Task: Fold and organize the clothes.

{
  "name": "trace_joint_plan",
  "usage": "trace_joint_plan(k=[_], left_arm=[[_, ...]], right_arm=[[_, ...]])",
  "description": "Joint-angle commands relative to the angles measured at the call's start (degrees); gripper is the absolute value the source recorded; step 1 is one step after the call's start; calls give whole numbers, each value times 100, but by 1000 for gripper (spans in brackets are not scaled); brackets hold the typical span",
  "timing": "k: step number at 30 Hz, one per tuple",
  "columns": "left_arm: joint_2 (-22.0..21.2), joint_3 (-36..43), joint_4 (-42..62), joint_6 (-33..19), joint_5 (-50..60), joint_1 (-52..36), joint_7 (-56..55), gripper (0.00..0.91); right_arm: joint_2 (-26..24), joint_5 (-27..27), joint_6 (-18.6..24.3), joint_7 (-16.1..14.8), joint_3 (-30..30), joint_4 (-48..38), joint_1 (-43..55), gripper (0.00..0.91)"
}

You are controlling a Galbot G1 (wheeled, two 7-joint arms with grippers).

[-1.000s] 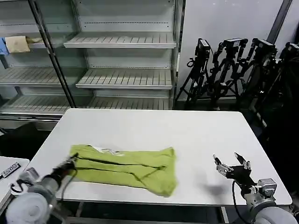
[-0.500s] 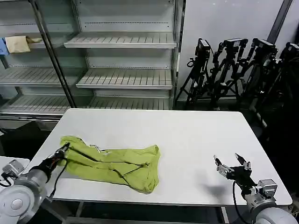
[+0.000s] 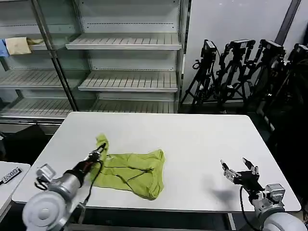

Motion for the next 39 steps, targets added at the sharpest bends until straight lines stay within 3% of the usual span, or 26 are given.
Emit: trace_joint_plan(k=[1, 7, 16, 18, 19, 20, 21, 33, 39], left_arm=[[-636, 1556, 289, -30, 911, -567, -44, 40], [-806, 2063, 505, 45, 1251, -782, -22, 40], [-709, 2530, 737, 146, 1423, -876, 25, 60], [-707, 2586, 775, 188, 1435, -917, 36, 272], [-716, 2606, 797, 207, 1439, -947, 40, 584], [-737, 2625, 833, 234, 1446, -989, 53, 826], [-750, 2627, 854, 241, 1446, -999, 65, 907], [-641, 2249, 404, 301, 1306, -836, 201, 907], [-128, 1516, 294, 180, 1529, -563, 281, 907]], right_arm=[[-21, 26, 1, 0, -25, -76, 79, 907], [-62, 54, -7, 6, -91, -131, 209, 907], [-85, 76, -2, 3, -124, -208, 289, 907], [-82, 78, 0, 5, -135, -221, 301, 907], [-78, 75, 0, 5, -149, -227, 316, 907], [-75, 75, -1, 7, -159, -230, 328, 907], [-72, 74, -1, 7, -169, -231, 339, 907], [-61, 69, -4, 15, -221, -233, 396, 907], [-50, 70, -1, 13, -279, -257, 490, 907]])
